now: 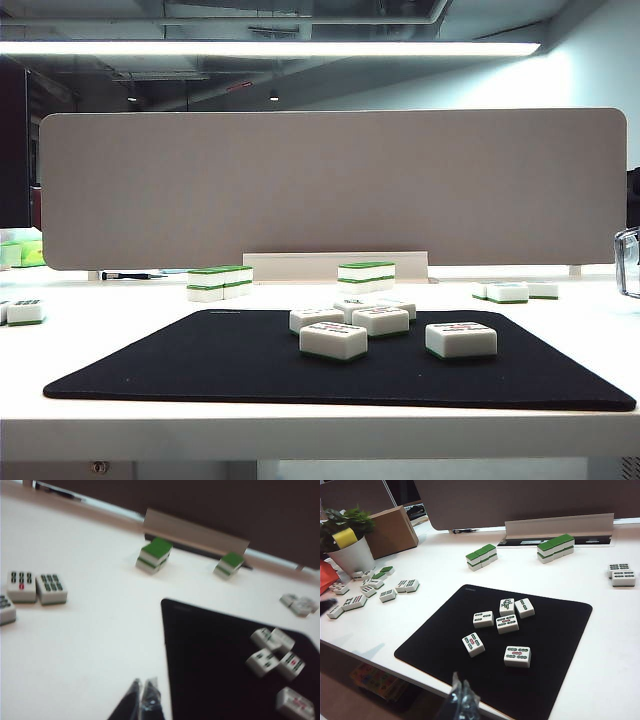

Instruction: Align six mahjong tiles in a row on the table.

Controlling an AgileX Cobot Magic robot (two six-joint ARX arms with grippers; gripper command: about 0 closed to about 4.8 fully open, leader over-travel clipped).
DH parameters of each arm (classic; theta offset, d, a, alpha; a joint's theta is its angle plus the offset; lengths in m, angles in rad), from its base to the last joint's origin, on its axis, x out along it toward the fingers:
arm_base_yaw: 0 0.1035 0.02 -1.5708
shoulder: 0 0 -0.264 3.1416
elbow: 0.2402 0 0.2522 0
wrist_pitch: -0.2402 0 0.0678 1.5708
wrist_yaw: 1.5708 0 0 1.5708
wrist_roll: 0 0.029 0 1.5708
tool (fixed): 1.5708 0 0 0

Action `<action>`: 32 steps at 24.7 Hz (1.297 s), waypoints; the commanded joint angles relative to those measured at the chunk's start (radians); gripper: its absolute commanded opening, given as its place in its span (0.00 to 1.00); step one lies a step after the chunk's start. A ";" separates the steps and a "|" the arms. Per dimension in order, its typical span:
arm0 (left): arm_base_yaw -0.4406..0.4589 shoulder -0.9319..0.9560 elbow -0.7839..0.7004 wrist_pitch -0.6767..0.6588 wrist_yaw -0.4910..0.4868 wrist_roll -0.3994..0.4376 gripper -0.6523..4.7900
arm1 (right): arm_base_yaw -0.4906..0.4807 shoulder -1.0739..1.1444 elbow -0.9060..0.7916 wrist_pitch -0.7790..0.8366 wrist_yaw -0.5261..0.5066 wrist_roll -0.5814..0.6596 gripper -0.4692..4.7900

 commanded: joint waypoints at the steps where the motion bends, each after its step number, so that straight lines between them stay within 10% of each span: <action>1: 0.002 0.006 0.083 0.009 0.047 -0.028 0.15 | 0.001 -0.014 0.002 0.010 0.001 -0.003 0.09; 32: -0.040 0.859 0.621 -0.032 0.291 0.142 0.15 | 0.001 -0.014 0.002 0.008 0.000 -0.003 0.09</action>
